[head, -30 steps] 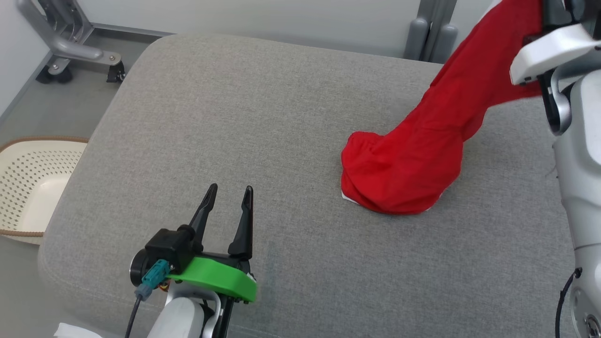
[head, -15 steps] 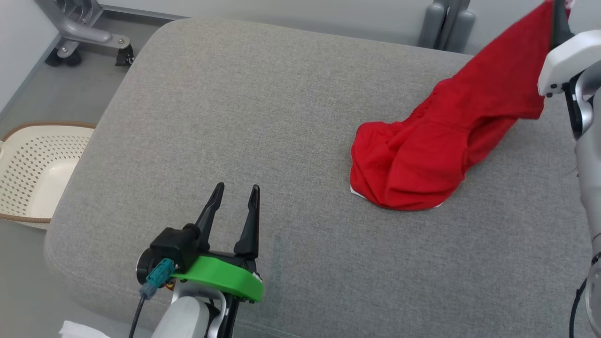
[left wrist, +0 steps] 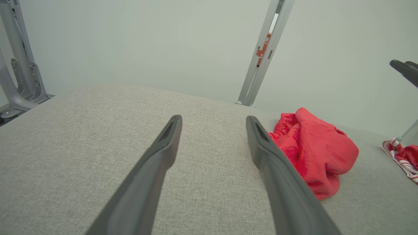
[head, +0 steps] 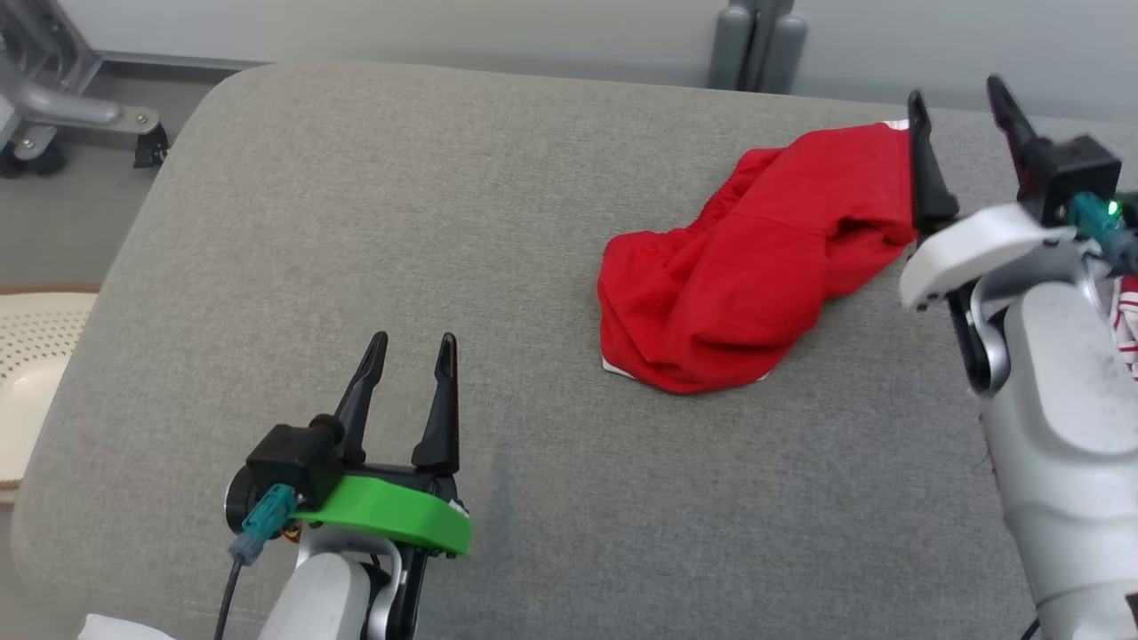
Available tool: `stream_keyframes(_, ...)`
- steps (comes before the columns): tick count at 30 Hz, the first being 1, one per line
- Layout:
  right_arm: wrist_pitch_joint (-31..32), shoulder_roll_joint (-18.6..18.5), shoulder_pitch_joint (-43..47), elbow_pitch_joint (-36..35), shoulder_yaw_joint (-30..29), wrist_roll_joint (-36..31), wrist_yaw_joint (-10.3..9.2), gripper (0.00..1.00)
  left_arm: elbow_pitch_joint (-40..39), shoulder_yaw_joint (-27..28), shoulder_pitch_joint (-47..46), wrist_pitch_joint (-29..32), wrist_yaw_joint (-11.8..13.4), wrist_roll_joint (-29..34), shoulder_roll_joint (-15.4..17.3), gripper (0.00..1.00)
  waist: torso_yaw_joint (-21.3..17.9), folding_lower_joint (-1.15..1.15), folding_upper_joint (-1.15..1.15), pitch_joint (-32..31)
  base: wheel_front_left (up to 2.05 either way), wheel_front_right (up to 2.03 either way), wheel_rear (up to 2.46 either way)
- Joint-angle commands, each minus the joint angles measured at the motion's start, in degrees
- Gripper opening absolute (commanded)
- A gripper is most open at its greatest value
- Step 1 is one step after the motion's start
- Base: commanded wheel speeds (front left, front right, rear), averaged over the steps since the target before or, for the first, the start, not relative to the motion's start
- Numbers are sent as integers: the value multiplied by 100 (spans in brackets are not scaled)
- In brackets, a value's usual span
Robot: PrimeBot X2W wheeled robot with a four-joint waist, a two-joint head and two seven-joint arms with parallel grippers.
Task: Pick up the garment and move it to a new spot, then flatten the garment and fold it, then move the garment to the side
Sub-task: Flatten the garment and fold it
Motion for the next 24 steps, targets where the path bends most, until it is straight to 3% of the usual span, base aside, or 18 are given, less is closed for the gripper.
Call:
stream_keyframes(1, -14, 43, 321, -288, 95, 167, -7, 100, -45, 54, -4, -2, -15, 59, 14, 100, -258, 0, 0, -94, 0, 0, 0)
stream_keyframes(5, -15, 232, 1415, -1249, 286, 575, -7, 100, -149, 164, 83, -1, -50, 90, 14, 100, -479, 0, 0, -173, 0, 0, 0)
stream_keyframes(11, -16, 536, 2594, -2069, 296, 731, -7, 100, -242, 248, 178, -1, -65, 103, 14, 100, -658, 0, 0, -208, 0, 0, 0)
stream_keyframes(18, -16, 699, 3078, -2185, 359, 707, -7, 100, -186, 199, 226, -1, -123, 161, 14, 100, -681, 0, 0, -191, 0, 0, 0)
stream_keyframes(24, 86, 714, 2891, -1735, 320, 554, -7, 100, -155, 121, 156, -2, -149, 150, 14, 100, -485, 0, 0, -70, 0, 0, 0)
